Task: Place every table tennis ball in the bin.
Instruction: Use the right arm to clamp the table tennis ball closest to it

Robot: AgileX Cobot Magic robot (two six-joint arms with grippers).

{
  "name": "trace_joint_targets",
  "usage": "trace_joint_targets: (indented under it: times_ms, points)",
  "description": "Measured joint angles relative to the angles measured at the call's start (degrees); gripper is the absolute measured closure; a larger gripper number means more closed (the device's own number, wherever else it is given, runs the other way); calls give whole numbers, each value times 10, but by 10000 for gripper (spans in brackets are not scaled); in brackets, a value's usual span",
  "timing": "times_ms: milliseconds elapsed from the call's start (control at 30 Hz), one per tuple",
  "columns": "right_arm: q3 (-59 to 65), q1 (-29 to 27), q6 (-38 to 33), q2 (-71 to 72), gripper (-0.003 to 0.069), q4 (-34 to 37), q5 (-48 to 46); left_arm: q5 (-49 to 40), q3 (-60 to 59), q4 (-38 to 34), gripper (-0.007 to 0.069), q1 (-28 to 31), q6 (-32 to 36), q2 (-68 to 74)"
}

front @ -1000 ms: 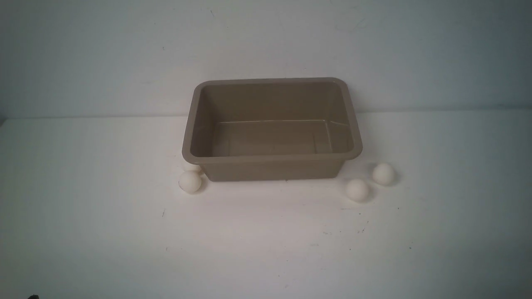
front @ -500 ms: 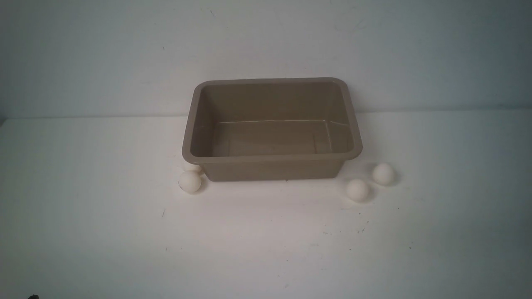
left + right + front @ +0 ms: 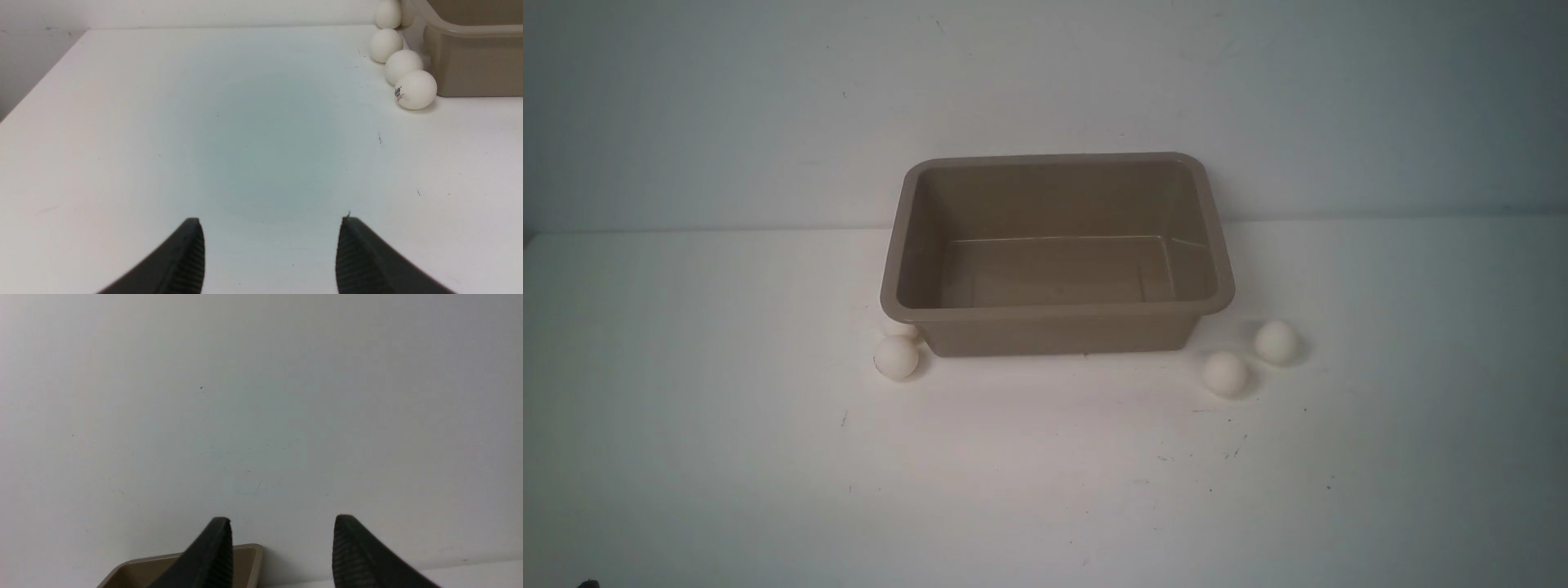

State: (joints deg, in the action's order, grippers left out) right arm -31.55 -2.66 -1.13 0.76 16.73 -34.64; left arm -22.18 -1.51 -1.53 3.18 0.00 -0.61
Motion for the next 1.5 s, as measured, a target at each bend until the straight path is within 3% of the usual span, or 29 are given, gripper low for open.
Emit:
trace_joint_targets:
  times_ms: [433, 667, 800, 933, 1100, 1233, 1433, 1500]
  points:
    - [0, 0, 0, 0, 345, 5, -37, 0, 0, 0, 230, 0, 0, 0]
    - [0, 0, -19, 0, 345, 21, -117, 5, 0, -11, 230, 0, -4, 0]
    - [-1, 0, -64, 0, 345, 51, -139, 36, -1, -68, 230, 0, -11, 0]
    - [-1, 0, -145, 0, 345, 95, -172, 121, -1, -230, 230, 0, -47, 0]
    - [-1, 0, -188, 0, 345, 105, -203, 198, -1, -361, 230, 0, -49, 0]
    - [-9, 0, -222, 0, 335, 105, -217, 142, 33, -366, 230, 0, 6, 0]
    - [-73, 6, -270, -71, 259, 106, -228, -36, 224, -325, 230, 0, 195, 36]
    - [-99, 6, -274, -104, 245, 110, -237, -75, 270, -304, 230, 0, 219, 64]
